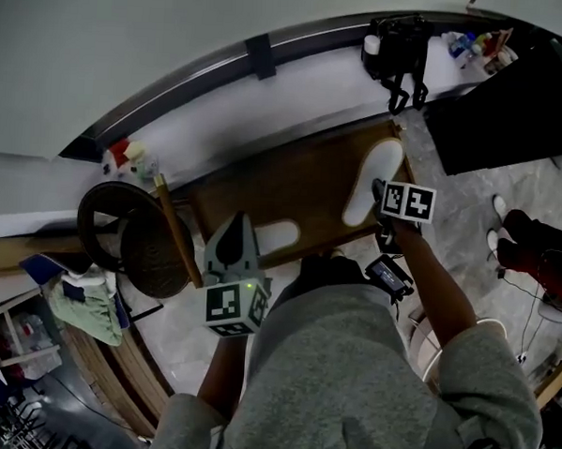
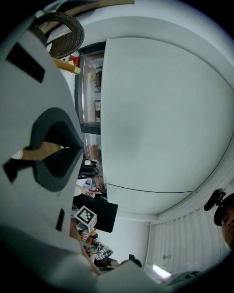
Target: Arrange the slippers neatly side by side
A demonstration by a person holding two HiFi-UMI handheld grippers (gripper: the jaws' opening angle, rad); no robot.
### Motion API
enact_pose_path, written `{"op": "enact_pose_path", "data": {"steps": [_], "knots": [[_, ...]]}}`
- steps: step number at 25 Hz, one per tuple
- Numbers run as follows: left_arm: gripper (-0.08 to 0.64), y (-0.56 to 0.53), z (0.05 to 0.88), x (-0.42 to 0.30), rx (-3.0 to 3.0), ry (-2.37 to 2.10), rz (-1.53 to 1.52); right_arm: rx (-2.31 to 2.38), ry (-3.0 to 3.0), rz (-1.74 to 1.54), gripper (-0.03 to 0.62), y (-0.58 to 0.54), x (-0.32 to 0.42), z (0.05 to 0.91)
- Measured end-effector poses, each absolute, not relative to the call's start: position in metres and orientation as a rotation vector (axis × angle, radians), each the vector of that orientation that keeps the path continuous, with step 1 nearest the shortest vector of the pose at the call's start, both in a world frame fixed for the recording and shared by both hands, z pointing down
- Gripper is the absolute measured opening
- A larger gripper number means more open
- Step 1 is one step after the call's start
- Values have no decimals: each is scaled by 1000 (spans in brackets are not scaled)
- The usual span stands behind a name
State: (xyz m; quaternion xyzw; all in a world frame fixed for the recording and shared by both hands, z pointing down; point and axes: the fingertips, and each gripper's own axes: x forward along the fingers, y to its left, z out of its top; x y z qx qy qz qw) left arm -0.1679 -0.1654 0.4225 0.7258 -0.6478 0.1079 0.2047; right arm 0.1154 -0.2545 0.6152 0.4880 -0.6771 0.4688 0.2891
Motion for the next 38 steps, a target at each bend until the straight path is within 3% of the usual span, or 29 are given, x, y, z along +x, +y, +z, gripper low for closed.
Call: {"op": "enact_pose_path", "data": {"steps": [14, 25, 30, 38], "knots": [[15, -140, 426, -196, 1905, -1891, 305, 863, -1747, 1023, 35, -246, 31, 673], [15, -129, 422, -215, 1828, -1950, 274, 806, -1722, 903, 38, -251, 19, 695], [15, -120, 423, -225, 1797, -1982, 281, 799, -1797, 830, 137, -251, 20, 686], [15, -109, 421, -238, 1758, -2032, 254, 844, -2000, 658, 155, -252, 16, 651]]}}
